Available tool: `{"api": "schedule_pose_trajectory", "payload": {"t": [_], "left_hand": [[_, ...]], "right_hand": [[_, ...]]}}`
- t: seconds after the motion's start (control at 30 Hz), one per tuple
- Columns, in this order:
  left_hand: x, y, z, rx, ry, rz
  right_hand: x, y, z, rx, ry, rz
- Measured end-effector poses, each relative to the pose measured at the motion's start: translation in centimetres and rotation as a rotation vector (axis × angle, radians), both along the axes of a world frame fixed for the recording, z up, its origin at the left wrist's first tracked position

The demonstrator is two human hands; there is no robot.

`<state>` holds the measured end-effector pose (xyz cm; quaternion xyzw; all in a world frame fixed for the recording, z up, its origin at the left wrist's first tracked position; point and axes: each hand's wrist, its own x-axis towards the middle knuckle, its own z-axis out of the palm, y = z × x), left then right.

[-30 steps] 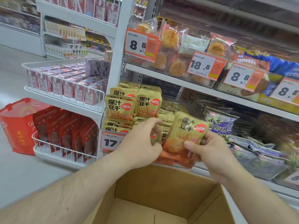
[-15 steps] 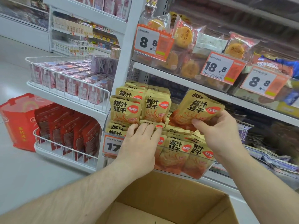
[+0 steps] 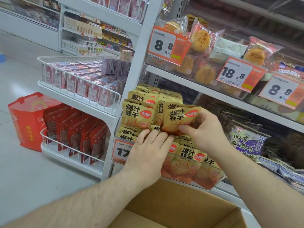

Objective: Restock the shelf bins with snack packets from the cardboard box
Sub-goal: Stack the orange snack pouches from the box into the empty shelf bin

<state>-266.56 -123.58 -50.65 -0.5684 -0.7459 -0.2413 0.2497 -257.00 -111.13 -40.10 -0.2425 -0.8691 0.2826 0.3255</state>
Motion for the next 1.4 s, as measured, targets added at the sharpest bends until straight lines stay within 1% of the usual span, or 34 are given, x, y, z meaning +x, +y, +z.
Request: {"api": "schedule_pose_trajectory", "payload": {"t": [0.17,0.3,0.5,0.63,0.73,0.9,1.07,1.17,1.2,1.23,1.27,1.3,1.33,1.37,1.4], "left_hand": [[0.1,0.1,-0.2,0.017,0.002,0.043],[0.0,0.1,-0.2,0.040,0.023,0.053],[-0.3,-0.1,0.1,0.072,0.046,0.040],[-0.3,-0.1,0.2,0.061,0.049,0.051],[-0.2,-0.1,0.3,0.032,0.024,0.052],[-0.1,-0.1,0.3,0.025,0.017,0.050],[-0.2,-0.2,0.8,0.023,0.021,0.042],[0.0,-0.7,0.9,0.124,0.035,-0.031],[0.1,-1.1,0.7,0.158,0.036,-0.076],[0.2,-1.5,0.5,0.168,0.027,-0.121],[0.3,-2.1,0.2,0.149,0.004,-0.161],[0.3,-2.6,-0.2,0.107,-0.021,-0.195],[0.3,-3.1,-0.6,0.056,-0.026,-0.223],[0.2,-3.5,-1.1,0.013,-0.011,-0.237],[0.1,-4.0,-1.6,-0.017,0.013,-0.242]], "right_hand": [[-1.3,0.2,-0.6,-0.055,-0.034,-0.011],[-2.3,0.2,-1.2,-0.108,-0.087,-0.064],[-2.6,0.3,-0.5,-0.024,-0.230,-0.170],[-2.7,0.6,-0.8,-0.057,-0.276,-0.232],[-3.0,0.6,-1.2,-0.002,-0.311,-0.277],[-3.3,0.5,-1.4,0.023,-0.359,-0.290],[-3.4,0.3,-0.9,-0.015,-0.373,-0.292],[-2.9,-0.3,-0.3,-0.040,-0.417,-0.273],[-2.5,-0.6,-0.1,-0.030,-0.434,-0.279],[-1.9,-1.0,-0.1,0.021,-0.442,-0.308],[-1.2,-1.5,-0.3,0.108,-0.420,-0.361],[-0.2,-2.2,-0.9,0.203,-0.338,-0.408],[0.9,-3.3,-1.7,0.280,-0.199,-0.414],[2.1,-4.6,-3.2,0.332,-0.041,-0.370],[3.1,-6.0,-5.2,0.351,0.074,-0.309]]}}
